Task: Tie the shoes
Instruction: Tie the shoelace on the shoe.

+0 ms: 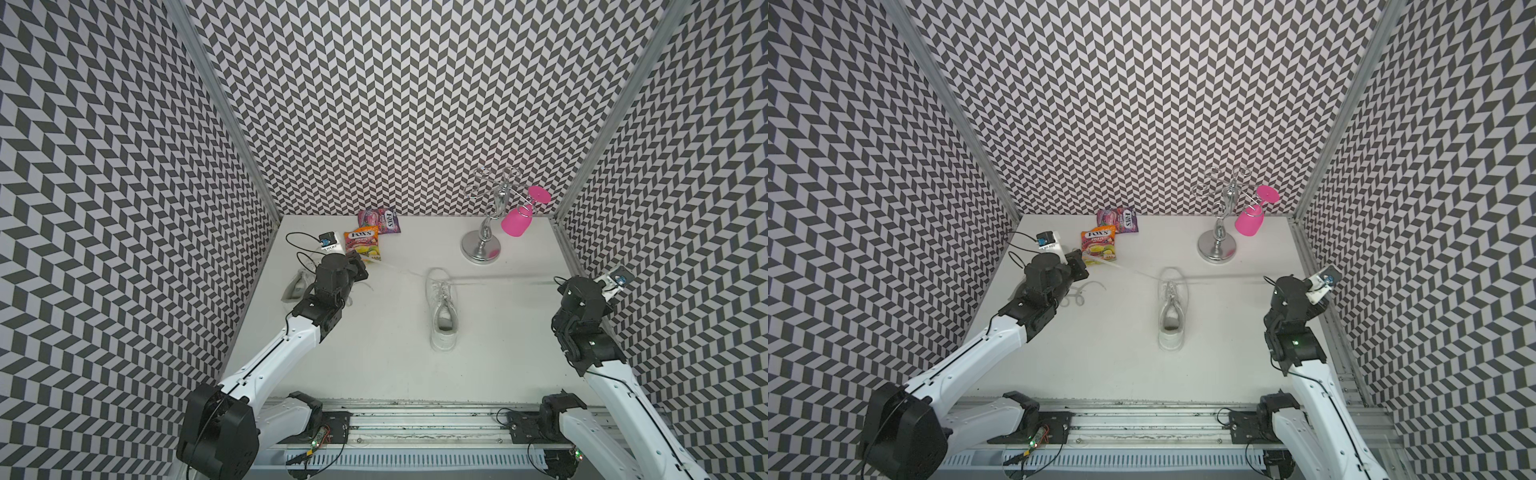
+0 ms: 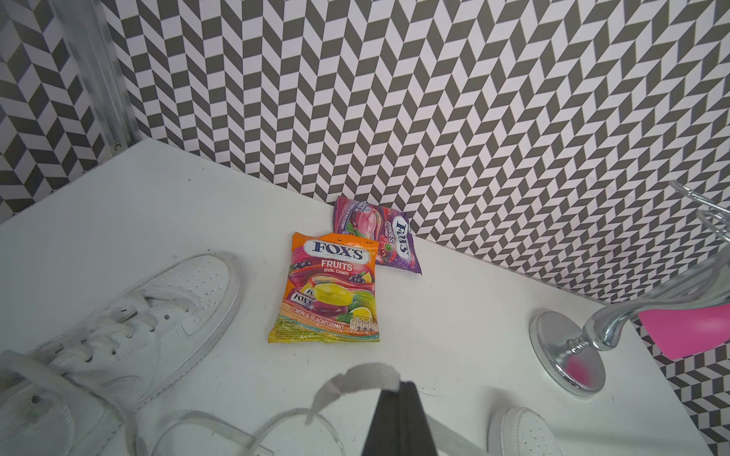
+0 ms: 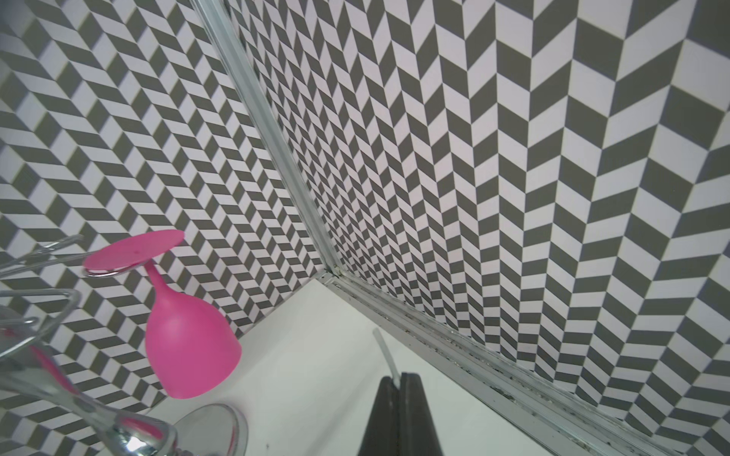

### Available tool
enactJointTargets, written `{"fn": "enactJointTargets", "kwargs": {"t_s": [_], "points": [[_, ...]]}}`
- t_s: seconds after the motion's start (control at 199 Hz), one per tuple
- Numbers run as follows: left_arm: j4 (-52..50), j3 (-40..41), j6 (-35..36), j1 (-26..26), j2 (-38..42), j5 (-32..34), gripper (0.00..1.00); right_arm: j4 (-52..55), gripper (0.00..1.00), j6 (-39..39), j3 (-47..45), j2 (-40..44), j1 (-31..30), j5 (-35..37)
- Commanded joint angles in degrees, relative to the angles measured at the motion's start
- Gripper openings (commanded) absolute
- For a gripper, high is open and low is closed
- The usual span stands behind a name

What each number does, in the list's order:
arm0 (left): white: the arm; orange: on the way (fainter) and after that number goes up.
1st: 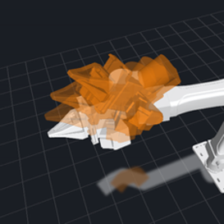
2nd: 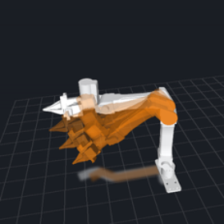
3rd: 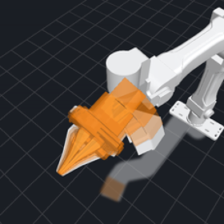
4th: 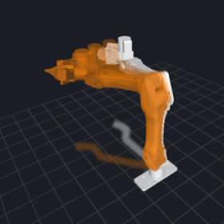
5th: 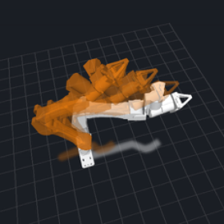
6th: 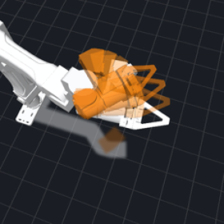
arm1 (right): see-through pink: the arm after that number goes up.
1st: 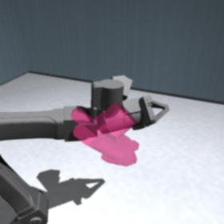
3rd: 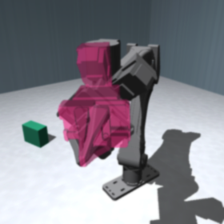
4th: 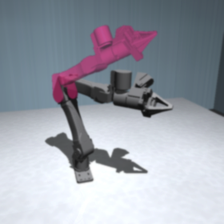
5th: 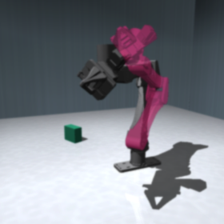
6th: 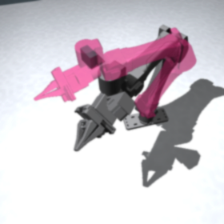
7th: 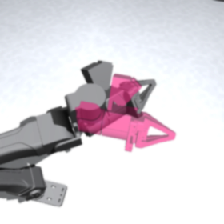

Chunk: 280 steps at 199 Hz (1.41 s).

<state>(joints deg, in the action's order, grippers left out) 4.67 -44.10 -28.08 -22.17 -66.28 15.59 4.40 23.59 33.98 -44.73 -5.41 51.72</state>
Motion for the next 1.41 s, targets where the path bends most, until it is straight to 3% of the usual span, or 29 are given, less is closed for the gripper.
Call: {"fn": "enactJointTargets", "kwargs": {"t_s": [0.0, 0.492, 0.95, 1.04, 1.171, 1.296, 1.402], "points": [[1.4, 1.2, -0.2, 1.0, 0.6, 0.8, 0.0, 0.3, 0.0, 3.1, -0.9, -2.0, 0.6, 4.4], [2.4, 7.2, -3.2, 4.8, -2.3, 2.6, 0.0, 1.0, 0.0, 12.7, -4.9, -14.2, 4.5, 5.7], [3.9, 8.8, -4.7, 6.5, -5.7, 1.5, 0.0, 0.1, 0.0, 15.3, -4.8, -22.8, 9.3, 2.9], [4.9, 8.9, -3.8, 6.4, -5.2, -0.2, 0.0, -0.9, 0.01, 12.6, -4.0, -22.0, 9.2, -1.1], [8.1, 8.6, -1.1, 5.5, -2.5, -3.9, 0.0, -6.9, 0.17, 2.3, -3.3, -16.5, 9.3, -15.6], [8.5, 6.1, 0.2, 3.5, 0.3, -7.5, 0.0, -14.4, 0.49, -6.6, -4.2, -8.5, 9.3, -34.7], [6.4, 2.0, 0.9, 1.5, 1.1, -10.6, 0.0, -18.2, 0.74, -9.7, -3.5, -4.8, 9.2, -49.3]]}}
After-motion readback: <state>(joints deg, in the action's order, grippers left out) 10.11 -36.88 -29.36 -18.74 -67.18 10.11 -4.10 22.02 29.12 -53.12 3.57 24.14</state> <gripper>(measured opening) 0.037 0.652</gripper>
